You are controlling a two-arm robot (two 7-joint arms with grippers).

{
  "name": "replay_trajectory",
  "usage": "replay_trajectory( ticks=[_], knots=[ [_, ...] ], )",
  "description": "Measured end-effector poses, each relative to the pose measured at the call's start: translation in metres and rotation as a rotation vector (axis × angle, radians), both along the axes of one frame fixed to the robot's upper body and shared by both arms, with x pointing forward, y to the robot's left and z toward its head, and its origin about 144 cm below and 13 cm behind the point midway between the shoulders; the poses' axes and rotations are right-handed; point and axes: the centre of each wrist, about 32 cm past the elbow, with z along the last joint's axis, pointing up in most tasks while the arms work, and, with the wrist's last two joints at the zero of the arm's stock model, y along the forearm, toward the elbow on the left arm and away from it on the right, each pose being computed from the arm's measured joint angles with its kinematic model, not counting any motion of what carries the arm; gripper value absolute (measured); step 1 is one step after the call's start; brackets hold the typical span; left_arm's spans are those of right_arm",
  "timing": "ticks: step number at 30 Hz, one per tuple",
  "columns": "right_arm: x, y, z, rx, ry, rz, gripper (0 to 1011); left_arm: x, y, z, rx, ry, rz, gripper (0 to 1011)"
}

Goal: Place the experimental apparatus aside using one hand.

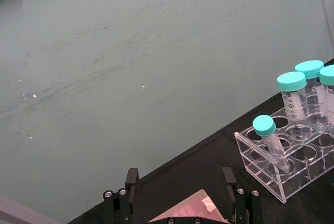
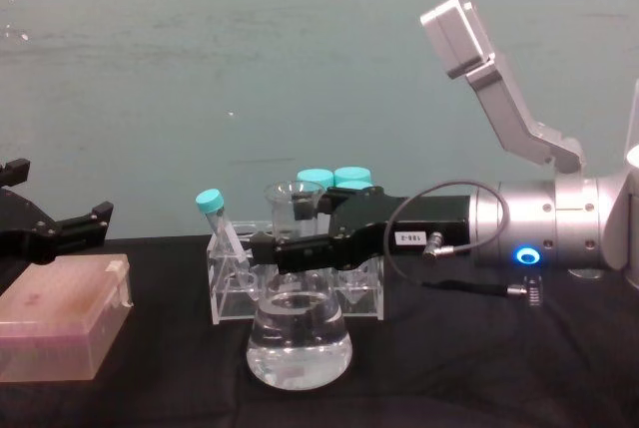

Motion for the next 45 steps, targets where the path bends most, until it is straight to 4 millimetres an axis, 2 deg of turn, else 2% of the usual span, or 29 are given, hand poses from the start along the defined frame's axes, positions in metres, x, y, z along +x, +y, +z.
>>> replay_trajectory(
  ticks=[5,9,10,11,19,23,27,45],
  knots=[
    [0.0000,-0.0001,0.0000,0.000,0.000,0.000,1003,0.0000,0.0000,0.0000,0.000,0.000,0.000,1000],
    [-0.0001,-0.0001,0.0000,0.001,-0.001,0.000,965,0.0000,0.0000,0.0000,0.000,0.000,0.000,1000],
    [-0.0001,-0.0001,0.0000,0.001,-0.001,0.000,908,0.0000,0.0000,0.0000,0.000,0.000,0.000,1000],
    [-0.0001,-0.0002,0.0000,0.001,-0.001,0.000,908,0.0000,0.0000,0.0000,0.000,0.000,0.000,1000],
    [-0.0003,-0.0003,-0.0003,0.001,-0.001,0.000,683,0.0000,0.0000,0.0000,0.000,0.000,0.000,1000],
    [-0.0004,-0.0003,-0.0004,0.002,0.000,0.000,539,0.0000,0.0000,0.0000,0.000,0.000,0.000,1000],
    [-0.0004,-0.0003,-0.0005,0.002,0.000,0.001,458,0.0000,0.0000,0.0000,0.000,0.000,0.000,1000],
    [-0.0031,-0.0051,0.0008,0.011,-0.003,0.002,458,0.0000,0.0000,0.0000,0.000,0.000,0.000,1000]
  ],
)
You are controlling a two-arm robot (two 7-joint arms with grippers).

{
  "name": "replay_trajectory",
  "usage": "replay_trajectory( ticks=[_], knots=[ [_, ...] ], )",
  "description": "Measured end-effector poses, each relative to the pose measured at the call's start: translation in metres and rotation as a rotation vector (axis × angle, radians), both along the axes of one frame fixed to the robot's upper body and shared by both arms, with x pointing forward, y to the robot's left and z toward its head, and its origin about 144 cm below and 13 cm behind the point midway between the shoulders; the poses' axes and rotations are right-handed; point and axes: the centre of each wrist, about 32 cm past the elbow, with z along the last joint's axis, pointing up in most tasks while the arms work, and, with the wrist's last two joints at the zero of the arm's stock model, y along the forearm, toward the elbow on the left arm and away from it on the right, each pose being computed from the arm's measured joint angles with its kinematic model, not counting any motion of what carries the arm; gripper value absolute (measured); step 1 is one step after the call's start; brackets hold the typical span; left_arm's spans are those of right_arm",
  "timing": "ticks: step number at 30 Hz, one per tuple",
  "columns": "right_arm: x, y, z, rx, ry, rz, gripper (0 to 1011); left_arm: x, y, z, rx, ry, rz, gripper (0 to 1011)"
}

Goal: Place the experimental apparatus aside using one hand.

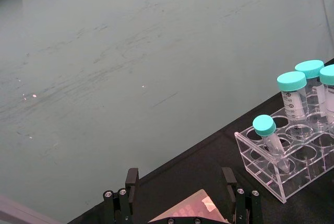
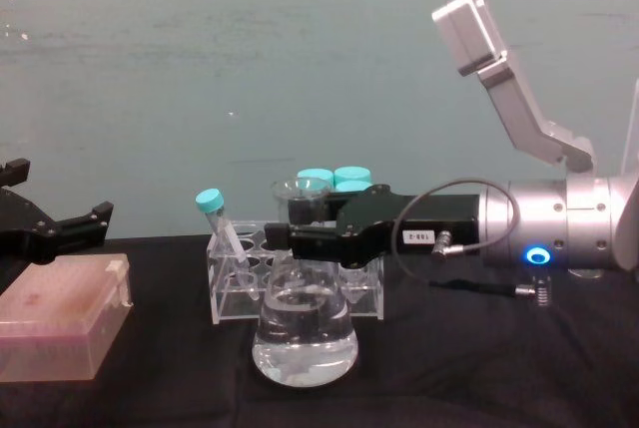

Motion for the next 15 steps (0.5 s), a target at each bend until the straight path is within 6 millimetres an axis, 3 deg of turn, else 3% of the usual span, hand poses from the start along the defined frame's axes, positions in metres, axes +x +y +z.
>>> replay_trajectory(
  ticks=[15],
  knots=[
    [-0.009,-0.015,0.010,0.019,0.009,-0.017,458,0.000,0.000,0.000,0.000,0.000,0.000,1000]
  ],
)
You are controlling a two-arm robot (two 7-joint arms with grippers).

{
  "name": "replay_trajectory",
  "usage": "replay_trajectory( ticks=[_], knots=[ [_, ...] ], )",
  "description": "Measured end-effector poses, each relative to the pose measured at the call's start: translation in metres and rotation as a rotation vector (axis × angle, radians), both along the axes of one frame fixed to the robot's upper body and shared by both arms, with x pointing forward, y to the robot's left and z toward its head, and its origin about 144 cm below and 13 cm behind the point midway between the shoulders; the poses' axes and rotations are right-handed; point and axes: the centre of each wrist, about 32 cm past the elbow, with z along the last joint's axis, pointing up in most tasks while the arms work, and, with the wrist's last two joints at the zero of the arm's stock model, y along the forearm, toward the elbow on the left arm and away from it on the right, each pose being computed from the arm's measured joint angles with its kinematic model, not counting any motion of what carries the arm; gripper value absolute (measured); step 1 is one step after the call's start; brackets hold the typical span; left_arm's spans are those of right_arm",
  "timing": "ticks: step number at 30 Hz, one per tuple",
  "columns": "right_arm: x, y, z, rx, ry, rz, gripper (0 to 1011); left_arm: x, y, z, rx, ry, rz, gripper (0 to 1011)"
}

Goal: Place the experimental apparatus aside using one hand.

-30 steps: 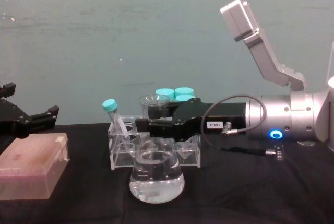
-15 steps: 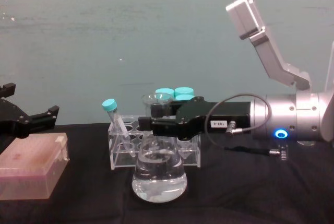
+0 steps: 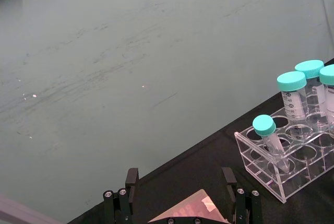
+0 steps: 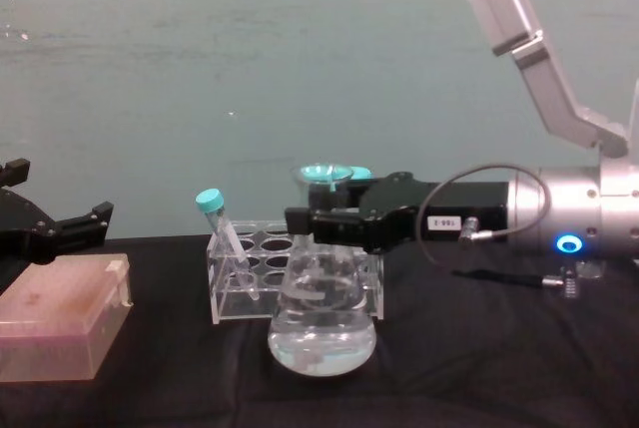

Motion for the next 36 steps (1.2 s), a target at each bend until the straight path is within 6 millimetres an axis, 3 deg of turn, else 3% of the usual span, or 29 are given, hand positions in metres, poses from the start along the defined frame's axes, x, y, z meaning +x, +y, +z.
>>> replay_trajectory(
  ticks=[20,36],
  knots=[
    [-0.023,-0.046,0.017,0.013,-0.042,-0.187,458,0.000,0.000,0.000,0.000,0.000,0.000,1000],
    [-0.032,-0.085,0.016,-0.022,-0.040,-0.382,458,0.000,0.000,0.000,0.000,0.000,0.000,1000]
  ],
)
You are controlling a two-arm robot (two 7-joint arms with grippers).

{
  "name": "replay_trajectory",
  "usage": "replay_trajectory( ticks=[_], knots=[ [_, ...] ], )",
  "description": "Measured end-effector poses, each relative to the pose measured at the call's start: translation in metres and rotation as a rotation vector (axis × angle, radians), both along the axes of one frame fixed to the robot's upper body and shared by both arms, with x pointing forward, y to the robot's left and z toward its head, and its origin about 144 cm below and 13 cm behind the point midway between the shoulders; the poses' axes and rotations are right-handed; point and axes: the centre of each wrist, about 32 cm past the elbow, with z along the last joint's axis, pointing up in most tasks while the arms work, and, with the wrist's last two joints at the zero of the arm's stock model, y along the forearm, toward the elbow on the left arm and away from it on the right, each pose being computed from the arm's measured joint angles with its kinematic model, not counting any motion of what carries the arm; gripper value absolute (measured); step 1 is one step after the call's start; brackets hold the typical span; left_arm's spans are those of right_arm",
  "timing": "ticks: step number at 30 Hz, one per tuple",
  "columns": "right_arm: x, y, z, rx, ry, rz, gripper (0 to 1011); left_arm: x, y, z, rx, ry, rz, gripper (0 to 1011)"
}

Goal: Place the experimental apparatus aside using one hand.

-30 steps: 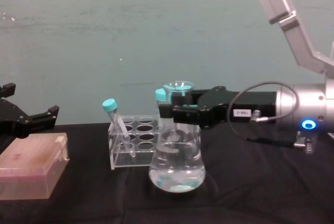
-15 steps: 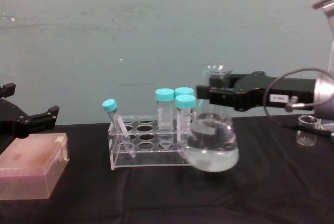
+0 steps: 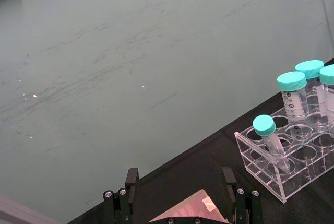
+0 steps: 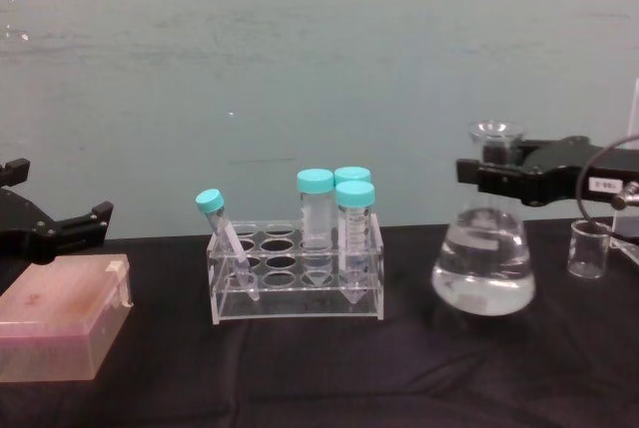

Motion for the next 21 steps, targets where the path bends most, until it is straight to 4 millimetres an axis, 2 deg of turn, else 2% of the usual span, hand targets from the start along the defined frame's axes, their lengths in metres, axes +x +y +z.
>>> replay_trajectory(
  ticks=[21],
  knots=[
    [-0.014,-0.024,-0.006,-0.011,0.008,-0.174,458,0.000,0.000,0.000,0.000,0.000,0.000,1000]
  ],
)
